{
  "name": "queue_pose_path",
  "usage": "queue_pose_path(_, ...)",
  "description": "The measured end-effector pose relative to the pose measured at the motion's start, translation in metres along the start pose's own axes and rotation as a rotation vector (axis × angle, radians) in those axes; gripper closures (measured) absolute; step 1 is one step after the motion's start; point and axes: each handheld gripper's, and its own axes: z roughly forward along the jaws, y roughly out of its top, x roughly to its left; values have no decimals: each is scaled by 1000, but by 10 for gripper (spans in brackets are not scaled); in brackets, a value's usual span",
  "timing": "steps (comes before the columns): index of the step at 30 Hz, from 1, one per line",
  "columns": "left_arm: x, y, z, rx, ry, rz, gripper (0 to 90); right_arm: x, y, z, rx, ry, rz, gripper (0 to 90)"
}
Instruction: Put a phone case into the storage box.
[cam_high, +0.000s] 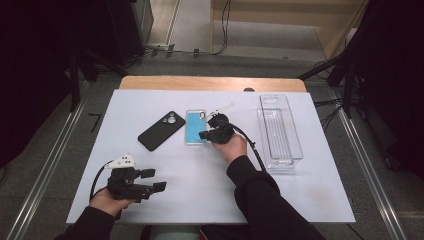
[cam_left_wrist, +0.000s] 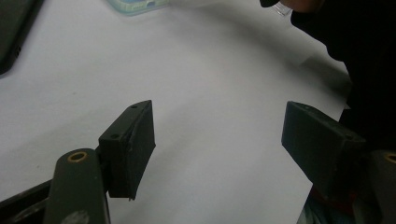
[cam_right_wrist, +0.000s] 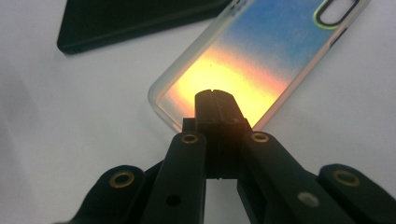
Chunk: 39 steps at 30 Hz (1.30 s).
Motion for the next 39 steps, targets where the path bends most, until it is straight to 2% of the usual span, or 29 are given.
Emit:
queue_pose_path(6, 0, 0, 0, -3, -1, 0, 260, -2, -6, 9, 32, -17, 13, 876)
queue_pose_path(10, 0, 0, 0, -2, -1, 1, 260, -1, -6, 7, 46, -50, 6, 876)
queue_pose_path(15, 0, 0, -1, -4, -1, 2, 260, -1, -8, 3, 65, -56, 23, 877)
queue_pose_path(20, 0, 0, 0, -4, 0, 2, 260, 1, -14, -3, 88, -69, 5, 876)
queue_pose_path(27, 0, 0, 0, -3, 2, 2, 260, 2, -26, -13, 96, -57, 13, 876)
queue_pose_path(32, -1, 0, 0, 0, 3, 6, 260, 3, -38, -21, 103, -44, -1, 876)
queue_pose_path(39, -1, 0, 0, -2, 3, 5, 260, 1, -51, -34, 120, -42, 12, 876)
